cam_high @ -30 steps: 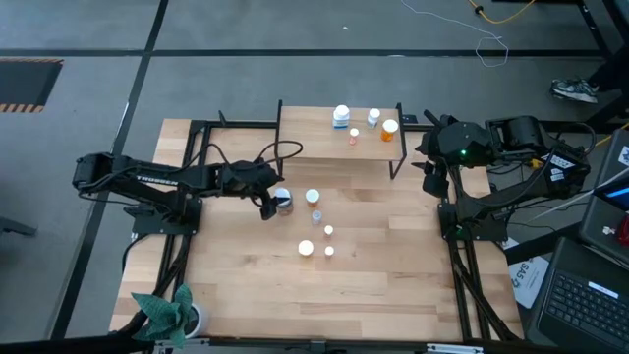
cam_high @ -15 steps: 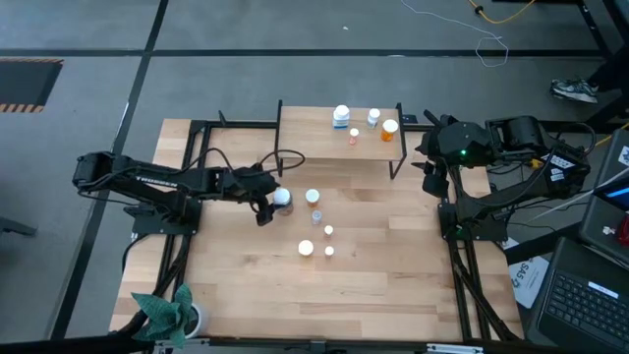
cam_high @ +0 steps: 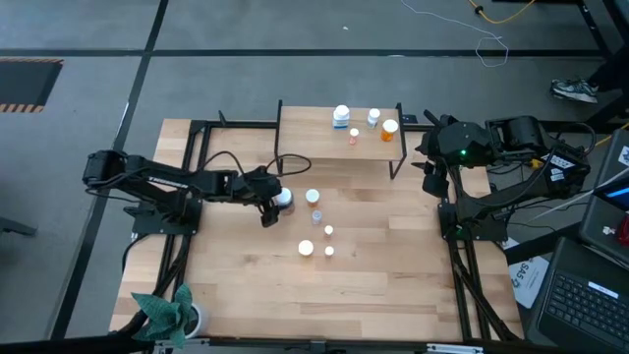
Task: Pick and place medicine bottles onto shelf by color
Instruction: Put the green pill bottle on the shelf
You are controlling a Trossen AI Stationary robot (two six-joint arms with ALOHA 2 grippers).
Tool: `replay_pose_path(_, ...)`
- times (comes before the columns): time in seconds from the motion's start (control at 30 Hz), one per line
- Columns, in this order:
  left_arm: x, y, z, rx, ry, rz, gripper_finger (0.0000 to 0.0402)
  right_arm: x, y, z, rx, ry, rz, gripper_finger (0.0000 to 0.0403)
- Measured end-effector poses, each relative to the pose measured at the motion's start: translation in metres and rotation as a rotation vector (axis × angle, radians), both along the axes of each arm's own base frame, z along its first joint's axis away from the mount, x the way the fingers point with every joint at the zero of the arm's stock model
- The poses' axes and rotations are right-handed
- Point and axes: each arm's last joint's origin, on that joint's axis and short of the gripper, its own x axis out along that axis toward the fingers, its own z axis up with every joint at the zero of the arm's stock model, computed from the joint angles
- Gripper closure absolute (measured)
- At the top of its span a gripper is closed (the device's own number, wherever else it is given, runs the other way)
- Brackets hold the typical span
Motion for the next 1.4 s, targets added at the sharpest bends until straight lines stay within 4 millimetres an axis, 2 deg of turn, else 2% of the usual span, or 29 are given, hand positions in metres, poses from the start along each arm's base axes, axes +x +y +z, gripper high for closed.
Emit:
replay_pose_path(0.3,0.002,0.001,0.001,-0.015,-0.028,0.018,0.009,0.0,0.0,0.0,0.0,0.0,0.0,0.0218)
replay_pose_path(0.43,0.002,0.001,0.002,-0.034,-0.044,0.034,0.0117,0.0,0.0,0.0,0.0,0.0,0.0,0.0218)
replay_pose_path(0.67,0.004,0.001,0.005,-0.06,-0.083,0.054,0.0193,0.0,0.0,0.0,0.0,0.0,0.0,0.0218)
replay_pose_path(0.77,0.007,0.001,0.011,-0.065,-0.098,0.048,0.0198,0.0,0.0,0.0,0.0,0.0,0.0,0.0218)
replay_pose_path(0.93,0.018,0.002,0.044,-0.058,-0.091,0.045,0.0198,0.0,0.0,0.0,0.0,0.0,0.0,0.0218)
replay_pose_path(1.07,0.025,0.005,0.085,0.015,-0.083,0.061,0.0198,0.0,0.0,0.0,-0.001,0.001,0.001,0.0218)
replay_pose_path(1.23,0.027,0.028,0.146,0.113,-0.161,0.109,0.0198,0.0,0.0,0.0,-0.003,0.003,0.003,0.0218)
replay_pose_path(1.4,0.017,0.064,0.189,0.211,-0.227,0.155,0.0198,0.0,0.0,0.0,-0.004,0.003,0.004,0.0218)
